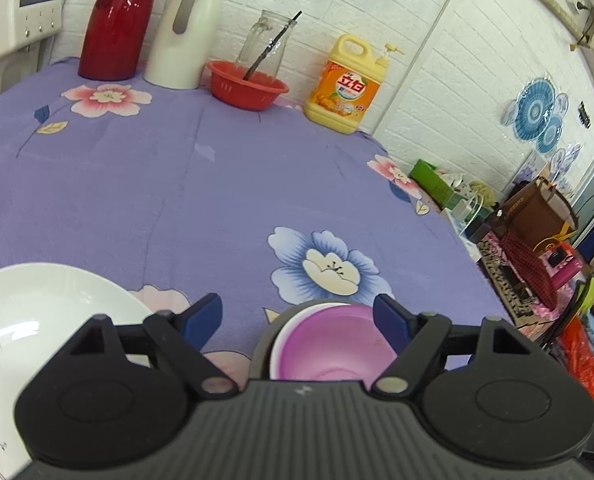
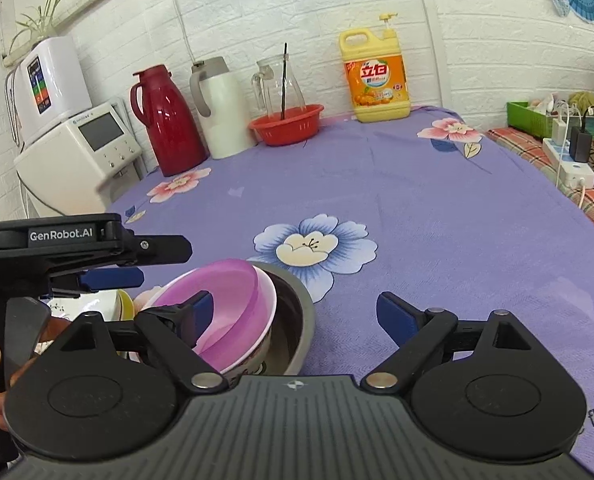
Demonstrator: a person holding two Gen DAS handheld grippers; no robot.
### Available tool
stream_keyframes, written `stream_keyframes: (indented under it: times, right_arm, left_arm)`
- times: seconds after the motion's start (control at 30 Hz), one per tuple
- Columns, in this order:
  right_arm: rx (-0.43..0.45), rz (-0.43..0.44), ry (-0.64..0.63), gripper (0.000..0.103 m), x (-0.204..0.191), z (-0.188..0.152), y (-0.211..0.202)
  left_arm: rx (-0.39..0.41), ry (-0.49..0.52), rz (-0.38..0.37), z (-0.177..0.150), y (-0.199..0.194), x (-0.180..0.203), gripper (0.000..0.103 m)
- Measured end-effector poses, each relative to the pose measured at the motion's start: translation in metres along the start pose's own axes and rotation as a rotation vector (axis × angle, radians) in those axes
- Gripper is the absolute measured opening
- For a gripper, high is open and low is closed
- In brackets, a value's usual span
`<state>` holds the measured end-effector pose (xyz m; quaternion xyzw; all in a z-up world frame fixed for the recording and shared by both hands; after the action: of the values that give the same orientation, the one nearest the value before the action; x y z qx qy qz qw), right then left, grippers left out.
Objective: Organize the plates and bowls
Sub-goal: 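Carry the pink bowl with both grippers into the white bowl and release, then close the left gripper on the rim of the nested bowl stack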
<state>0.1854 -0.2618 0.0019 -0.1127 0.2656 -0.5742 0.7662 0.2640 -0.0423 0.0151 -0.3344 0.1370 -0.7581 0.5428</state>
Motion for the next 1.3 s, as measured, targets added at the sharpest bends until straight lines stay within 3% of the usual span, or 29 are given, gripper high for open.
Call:
stream_keyframes:
  times: [0.63,0.87,1.03,1.13,1.23,1.3]
  right_arm:
    - [-0.083,-0.002,-0.036,0.103,-0.006,-0.004,0.031]
    - [-0.15,-0.056,-0.11,0.103,-0.006,-0.006,0.052]
    - [-0.139,-0.121,-0.165,0.103,-0.003,0.002,0.047]
    - [-0.13,-0.104,-0.144,0.103,-0.005,0.003,0.041]
    - [-0.138,-0.036,-0.138,0.103,-0.014,-0.001,0.037]
    - [-0.146,-0.035,-0.158,0.103,-0.02,-0.005,0.038]
  left_arm:
    - [-0.029,0.004,0.033,0.002,0.014,-0.007,0.079]
    - [-0.017,-0.016,0.038,0.004,0.01,-0.015,0.079]
    - [-0.006,-0.023,0.035,0.007,0.006,-0.02,0.079]
    - [-0.015,0.007,0.031,0.008,0.007,-0.019,0.079]
    - [-0.057,0.082,0.011,0.007,0.01,-0.014,0.079]
    - [-0.09,0.143,-0.011,0.005,0.012,-0.011,0.079]
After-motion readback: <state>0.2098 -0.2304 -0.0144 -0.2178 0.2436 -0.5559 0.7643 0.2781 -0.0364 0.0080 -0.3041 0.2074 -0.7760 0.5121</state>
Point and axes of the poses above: each gripper's, at about its wrist camera, not at the fingertips, and y roughly the way its jaws point, x to its right, z to its top, the point moved 3 cm from there along y, roughly the way its jaws point, and after that the axes turned 3 degrees about z, right-handed, at the moved point
